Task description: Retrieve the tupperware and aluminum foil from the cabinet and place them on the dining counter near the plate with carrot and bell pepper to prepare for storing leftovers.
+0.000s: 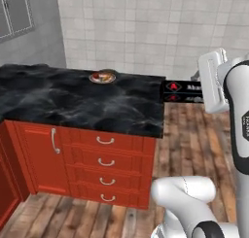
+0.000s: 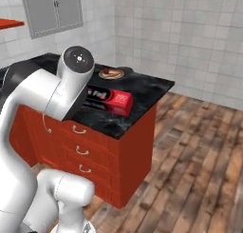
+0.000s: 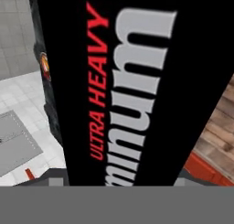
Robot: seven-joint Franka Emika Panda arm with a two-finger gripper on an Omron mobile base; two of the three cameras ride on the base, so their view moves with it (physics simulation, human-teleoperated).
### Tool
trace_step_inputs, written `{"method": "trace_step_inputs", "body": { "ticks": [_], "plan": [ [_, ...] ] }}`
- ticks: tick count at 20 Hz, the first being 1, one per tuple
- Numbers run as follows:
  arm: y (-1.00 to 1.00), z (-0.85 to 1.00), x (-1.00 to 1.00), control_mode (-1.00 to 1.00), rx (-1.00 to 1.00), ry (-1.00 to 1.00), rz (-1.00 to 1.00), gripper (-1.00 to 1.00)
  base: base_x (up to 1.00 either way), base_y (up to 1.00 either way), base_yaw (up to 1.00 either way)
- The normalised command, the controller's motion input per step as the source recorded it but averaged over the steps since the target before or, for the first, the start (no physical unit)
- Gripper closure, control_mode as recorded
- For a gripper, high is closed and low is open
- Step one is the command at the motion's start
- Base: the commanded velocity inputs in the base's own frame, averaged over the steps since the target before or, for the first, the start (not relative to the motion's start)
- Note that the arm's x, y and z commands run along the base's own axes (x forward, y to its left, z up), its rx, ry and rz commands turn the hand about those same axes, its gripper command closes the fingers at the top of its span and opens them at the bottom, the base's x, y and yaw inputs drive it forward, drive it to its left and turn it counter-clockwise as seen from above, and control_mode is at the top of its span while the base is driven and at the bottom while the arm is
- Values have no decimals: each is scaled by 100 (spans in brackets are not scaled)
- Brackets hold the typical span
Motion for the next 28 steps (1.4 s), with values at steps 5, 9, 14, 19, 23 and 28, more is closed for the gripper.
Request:
{"method": "trace_step_inputs", "body": {
  "ticks": [5, 9, 14, 19, 23, 28],
  "plan": [
    [0, 0, 0, 100, 0, 0, 0, 100, 100, -85, 1],
    [0, 0, 0, 100, 0, 0, 0, 100, 100, -99, 2],
    [0, 0, 0, 100, 0, 0, 0, 100, 86, -100, 0],
    [0, 0, 0, 100, 0, 0, 0, 100, 84, -98, 7],
    [0, 0, 0, 100, 0, 0, 0, 100, 98, -69, 37],
    [0, 0, 0, 100, 0, 0, 0, 100, 94, -65, 55]
  ]
}}
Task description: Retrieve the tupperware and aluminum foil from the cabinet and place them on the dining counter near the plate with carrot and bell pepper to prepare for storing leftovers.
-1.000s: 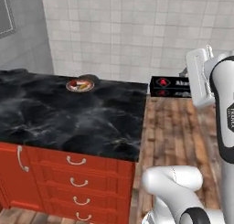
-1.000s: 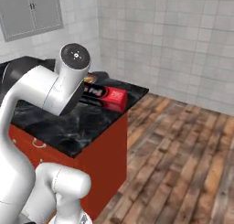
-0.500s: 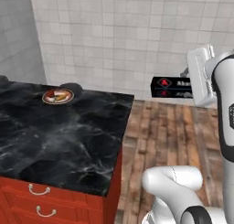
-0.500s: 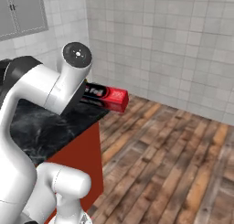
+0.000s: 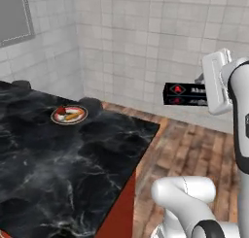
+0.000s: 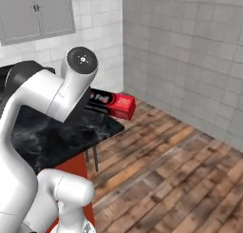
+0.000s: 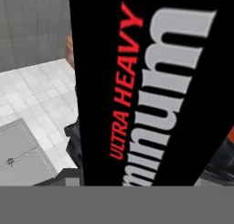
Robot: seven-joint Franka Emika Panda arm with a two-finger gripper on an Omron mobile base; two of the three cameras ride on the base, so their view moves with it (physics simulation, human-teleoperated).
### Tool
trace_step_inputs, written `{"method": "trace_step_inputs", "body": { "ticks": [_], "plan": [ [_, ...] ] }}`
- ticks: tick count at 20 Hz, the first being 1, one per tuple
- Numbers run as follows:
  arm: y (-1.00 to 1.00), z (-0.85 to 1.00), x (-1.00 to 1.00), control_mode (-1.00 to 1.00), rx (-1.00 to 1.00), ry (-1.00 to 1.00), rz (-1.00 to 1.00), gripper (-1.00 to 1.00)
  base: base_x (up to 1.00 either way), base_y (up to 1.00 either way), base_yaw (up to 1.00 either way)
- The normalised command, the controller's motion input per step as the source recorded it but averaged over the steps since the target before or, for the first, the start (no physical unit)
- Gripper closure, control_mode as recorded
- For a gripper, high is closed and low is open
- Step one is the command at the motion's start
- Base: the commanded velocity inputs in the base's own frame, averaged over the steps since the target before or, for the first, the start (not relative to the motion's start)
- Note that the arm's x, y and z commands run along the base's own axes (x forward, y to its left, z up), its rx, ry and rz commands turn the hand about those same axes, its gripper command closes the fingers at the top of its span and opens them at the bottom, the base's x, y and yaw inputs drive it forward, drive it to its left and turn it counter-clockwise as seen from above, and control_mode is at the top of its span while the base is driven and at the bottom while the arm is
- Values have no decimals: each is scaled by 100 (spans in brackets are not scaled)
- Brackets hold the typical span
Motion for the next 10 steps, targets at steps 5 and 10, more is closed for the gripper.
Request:
{"method": "trace_step_inputs", "body": {
  "ticks": [5, 10],
  "plan": [
    [0, 0, 0, 100, 0, 0, 0, 100, 72, -72, 59],
    [0, 0, 0, 100, 0, 0, 0, 100, 46, -80, 61]
  ]
}}
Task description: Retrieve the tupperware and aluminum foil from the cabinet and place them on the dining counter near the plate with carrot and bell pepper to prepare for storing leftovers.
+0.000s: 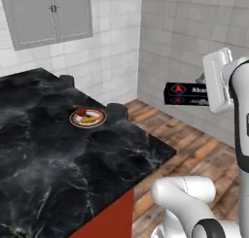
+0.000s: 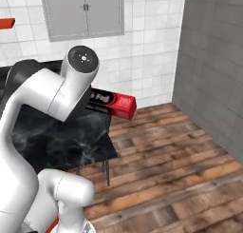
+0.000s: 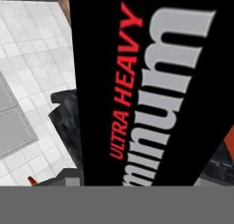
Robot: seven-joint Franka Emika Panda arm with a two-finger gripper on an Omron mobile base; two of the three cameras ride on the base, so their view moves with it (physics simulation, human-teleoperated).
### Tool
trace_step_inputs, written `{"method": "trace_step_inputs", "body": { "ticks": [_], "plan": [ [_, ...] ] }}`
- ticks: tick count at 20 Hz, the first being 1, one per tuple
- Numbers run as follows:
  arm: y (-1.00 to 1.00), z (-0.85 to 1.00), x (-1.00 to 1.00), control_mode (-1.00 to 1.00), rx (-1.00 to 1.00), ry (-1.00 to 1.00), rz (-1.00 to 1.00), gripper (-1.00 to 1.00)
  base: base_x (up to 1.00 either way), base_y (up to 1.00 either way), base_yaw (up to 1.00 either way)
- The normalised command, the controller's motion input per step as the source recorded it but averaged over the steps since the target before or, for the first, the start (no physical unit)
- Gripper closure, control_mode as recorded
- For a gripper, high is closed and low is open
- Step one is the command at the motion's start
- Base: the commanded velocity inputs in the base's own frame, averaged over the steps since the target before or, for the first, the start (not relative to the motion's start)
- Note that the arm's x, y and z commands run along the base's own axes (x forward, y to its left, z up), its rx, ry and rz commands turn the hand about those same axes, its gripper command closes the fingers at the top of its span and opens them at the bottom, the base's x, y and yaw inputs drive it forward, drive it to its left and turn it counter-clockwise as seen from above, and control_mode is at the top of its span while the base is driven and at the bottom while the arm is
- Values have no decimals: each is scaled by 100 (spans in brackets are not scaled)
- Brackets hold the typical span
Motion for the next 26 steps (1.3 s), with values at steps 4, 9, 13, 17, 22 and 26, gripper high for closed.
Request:
{"method": "trace_step_inputs", "body": {
  "ticks": [4, 9, 13, 17, 22, 26],
  "plan": [
    [0, 0, 0, 100, 0, 0, 0, 100, 22, -96, 54],
    [0, 0, 0, 100, 0, 0, 0, 100, 11, -100, 42],
    [0, 0, 0, 100, 0, 0, 0, 100, 4, -100, 39],
    [0, 0, 0, 100, 0, 0, 0, 100, 34, -90, 50],
    [0, 0, 0, 100, 0, 0, 0, 100, 65, -49, 67],
    [0, 0, 0, 100, 0, 0, 0, 100, 78, -32, 74]
  ]
}}
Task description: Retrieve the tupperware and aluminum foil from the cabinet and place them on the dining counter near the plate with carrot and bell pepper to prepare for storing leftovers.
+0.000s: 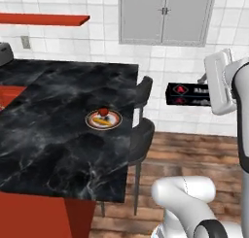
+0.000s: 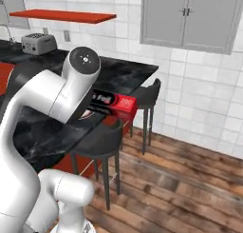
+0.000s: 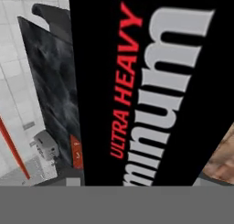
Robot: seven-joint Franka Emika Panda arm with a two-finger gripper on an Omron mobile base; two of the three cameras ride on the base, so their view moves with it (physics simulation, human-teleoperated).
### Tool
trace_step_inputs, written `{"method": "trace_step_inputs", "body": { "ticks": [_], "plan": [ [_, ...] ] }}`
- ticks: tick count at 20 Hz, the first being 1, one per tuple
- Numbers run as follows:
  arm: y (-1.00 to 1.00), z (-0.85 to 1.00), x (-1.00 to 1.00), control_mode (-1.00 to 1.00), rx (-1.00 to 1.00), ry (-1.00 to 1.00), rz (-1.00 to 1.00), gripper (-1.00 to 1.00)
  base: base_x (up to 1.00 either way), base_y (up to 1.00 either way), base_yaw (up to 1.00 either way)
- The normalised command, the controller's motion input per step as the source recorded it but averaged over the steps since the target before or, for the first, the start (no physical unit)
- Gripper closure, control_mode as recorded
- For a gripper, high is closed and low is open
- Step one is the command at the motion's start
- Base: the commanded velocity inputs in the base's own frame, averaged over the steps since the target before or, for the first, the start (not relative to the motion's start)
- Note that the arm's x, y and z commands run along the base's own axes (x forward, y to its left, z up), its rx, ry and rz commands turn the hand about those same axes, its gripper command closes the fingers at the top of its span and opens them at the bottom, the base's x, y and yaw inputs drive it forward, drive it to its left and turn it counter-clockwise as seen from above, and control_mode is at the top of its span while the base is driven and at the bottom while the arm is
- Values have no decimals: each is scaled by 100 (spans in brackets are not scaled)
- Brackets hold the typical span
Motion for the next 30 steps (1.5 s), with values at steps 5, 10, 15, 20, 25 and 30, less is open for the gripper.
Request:
{"method": "trace_step_inputs", "body": {
  "ticks": [5, 10, 15, 20, 25, 30],
  "plan": [
    [0, 0, 0, 100, 0, 0, 0, 100, 74, -47, 69],
    [0, 0, 0, 100, 0, 0, 0, 100, 53, -65, 64],
    [0, 0, 0, 100, 0, 0, 0, 100, 44, -66, 65],
    [0, 0, 0, 100, 0, 0, 0, 100, 45, -64, 66],
    [0, 0, 0, 100, 0, 0, 0, 100, 23, -68, 67],
    [0, 0, 0, 100, 0, 0, 0, 100, 12, -72, 67]
  ]
}}
